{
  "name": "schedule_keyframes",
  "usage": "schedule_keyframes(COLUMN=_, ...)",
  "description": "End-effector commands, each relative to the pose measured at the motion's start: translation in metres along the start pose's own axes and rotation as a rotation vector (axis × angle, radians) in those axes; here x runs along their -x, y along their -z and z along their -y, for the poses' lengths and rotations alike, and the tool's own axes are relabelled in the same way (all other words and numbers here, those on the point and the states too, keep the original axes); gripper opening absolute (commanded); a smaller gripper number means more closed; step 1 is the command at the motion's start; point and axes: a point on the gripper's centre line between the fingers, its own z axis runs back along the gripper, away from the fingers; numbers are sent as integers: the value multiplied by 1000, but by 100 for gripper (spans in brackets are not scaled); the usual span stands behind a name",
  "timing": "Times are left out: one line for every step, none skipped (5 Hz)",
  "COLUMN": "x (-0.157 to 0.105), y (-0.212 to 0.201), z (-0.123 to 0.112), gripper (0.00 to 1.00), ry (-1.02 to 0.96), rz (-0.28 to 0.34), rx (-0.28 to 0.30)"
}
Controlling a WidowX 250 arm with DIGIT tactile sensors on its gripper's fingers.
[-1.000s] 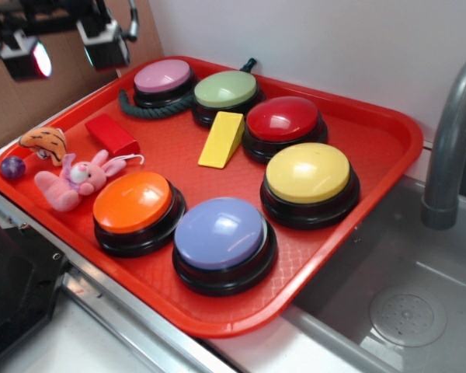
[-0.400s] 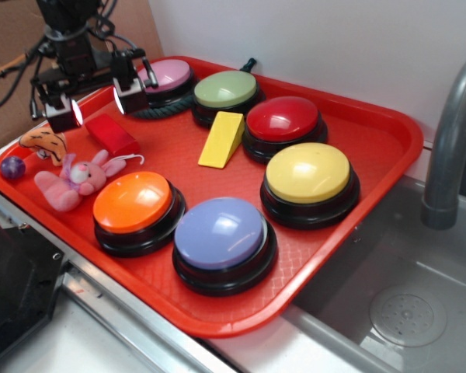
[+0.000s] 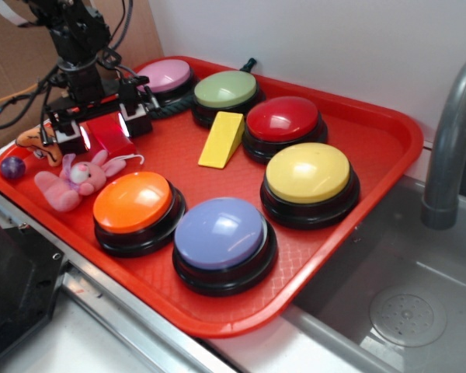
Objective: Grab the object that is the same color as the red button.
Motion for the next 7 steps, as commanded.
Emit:
schedule_keyframes(x=-6, y=3, z=-4, gripper=0, ry=36, rz=-46, rx=77)
schedule_keyframes(x=-8, y=-9, z=-1, gripper=0, ry=139, rz=-80, rx=75)
schedule_keyframes(x=-3, y=-50, z=9, gripper=0, ry=344, rz=-39, rx=74)
schedule_keyframes(x=19, y=-93, z=22, gripper=0, ry=586, rz=-19, rx=140)
schedule_keyframes(x=59, y=-131, z=30, gripper=0, ry=830, rz=6, rx=192)
schedule_keyframes(x=97, y=-150, z=37, gripper=0, ry=1071, rz=-47, rx=254)
schedule_keyframes(x=123, y=-157, z=37, gripper=0, ry=1236, rz=-84, rx=299)
